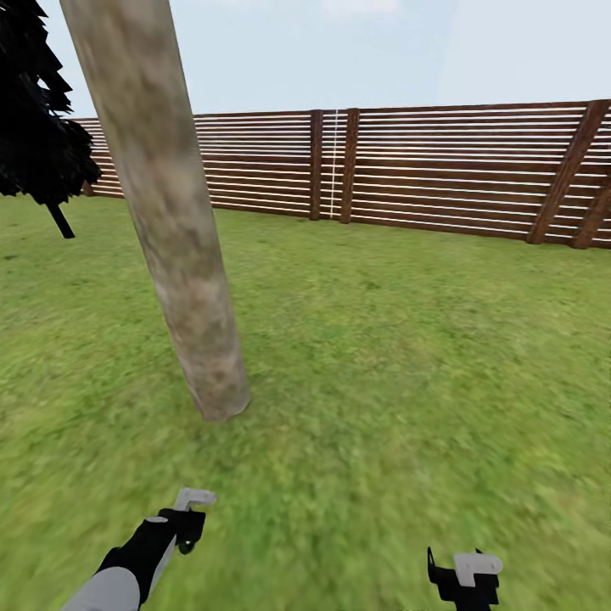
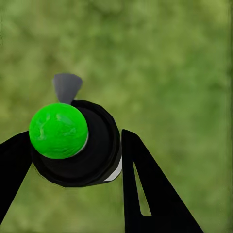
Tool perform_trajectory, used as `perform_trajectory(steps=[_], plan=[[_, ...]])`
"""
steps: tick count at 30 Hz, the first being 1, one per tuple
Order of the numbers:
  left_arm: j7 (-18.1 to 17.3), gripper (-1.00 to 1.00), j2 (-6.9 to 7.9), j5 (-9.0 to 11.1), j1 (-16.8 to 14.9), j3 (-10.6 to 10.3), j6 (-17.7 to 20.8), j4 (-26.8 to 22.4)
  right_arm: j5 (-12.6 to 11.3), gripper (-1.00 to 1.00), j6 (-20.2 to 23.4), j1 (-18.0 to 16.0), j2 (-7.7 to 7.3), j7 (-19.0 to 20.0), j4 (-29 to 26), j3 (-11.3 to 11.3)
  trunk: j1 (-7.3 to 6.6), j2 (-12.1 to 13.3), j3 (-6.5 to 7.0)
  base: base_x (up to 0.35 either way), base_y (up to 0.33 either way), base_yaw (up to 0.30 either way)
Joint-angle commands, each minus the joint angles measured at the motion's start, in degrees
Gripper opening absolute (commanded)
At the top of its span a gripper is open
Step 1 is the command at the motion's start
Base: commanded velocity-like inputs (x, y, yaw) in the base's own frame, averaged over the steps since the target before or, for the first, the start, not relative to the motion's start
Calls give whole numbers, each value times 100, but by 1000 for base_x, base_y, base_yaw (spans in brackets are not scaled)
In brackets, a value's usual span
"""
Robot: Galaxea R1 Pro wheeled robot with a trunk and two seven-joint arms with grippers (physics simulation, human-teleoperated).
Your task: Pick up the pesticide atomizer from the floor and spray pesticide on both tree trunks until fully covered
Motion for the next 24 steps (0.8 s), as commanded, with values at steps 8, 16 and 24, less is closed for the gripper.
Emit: perform_trajectory(steps=[8,16,24], plan=[[-96,-100,81,3,-738,3,1117,-42,2,100,0,0,0,11,0,0,0,0,0,-1,-1,-2],[-102,-100,-391,-29,-810,-17,1203,-110,8,100,0,0,-6,14,8,0,0,0,0,0,0,0],[-214,-100,182,5,-879,-1,1362,-343,9,100,0,0,-9,23,9,0,0,0,0,0,0,0]])
